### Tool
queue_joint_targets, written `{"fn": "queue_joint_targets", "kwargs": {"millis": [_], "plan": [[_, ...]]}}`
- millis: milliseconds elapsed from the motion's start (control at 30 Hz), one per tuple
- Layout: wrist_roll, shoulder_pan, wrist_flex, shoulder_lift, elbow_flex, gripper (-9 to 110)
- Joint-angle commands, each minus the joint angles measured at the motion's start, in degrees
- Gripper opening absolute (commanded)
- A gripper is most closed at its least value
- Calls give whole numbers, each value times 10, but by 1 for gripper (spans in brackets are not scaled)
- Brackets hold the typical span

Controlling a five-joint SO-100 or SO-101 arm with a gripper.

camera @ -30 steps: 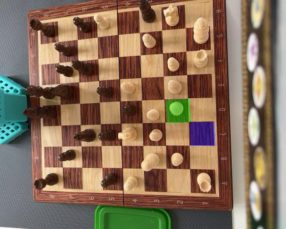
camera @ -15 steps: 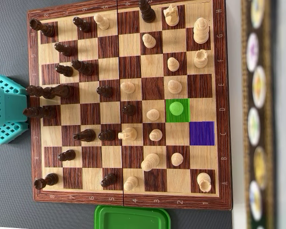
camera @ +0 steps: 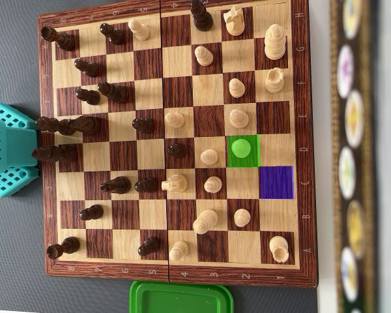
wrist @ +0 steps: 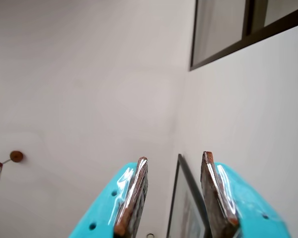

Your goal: Play chess

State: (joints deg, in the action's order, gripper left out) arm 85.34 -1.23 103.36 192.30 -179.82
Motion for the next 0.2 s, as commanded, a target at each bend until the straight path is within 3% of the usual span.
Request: {"fn": "queue_joint_targets", "kwargs": {"millis": [0, 167], "plan": [[4, 2, 1, -5, -11, 16], [4, 2, 1, -5, -11, 16]]}}
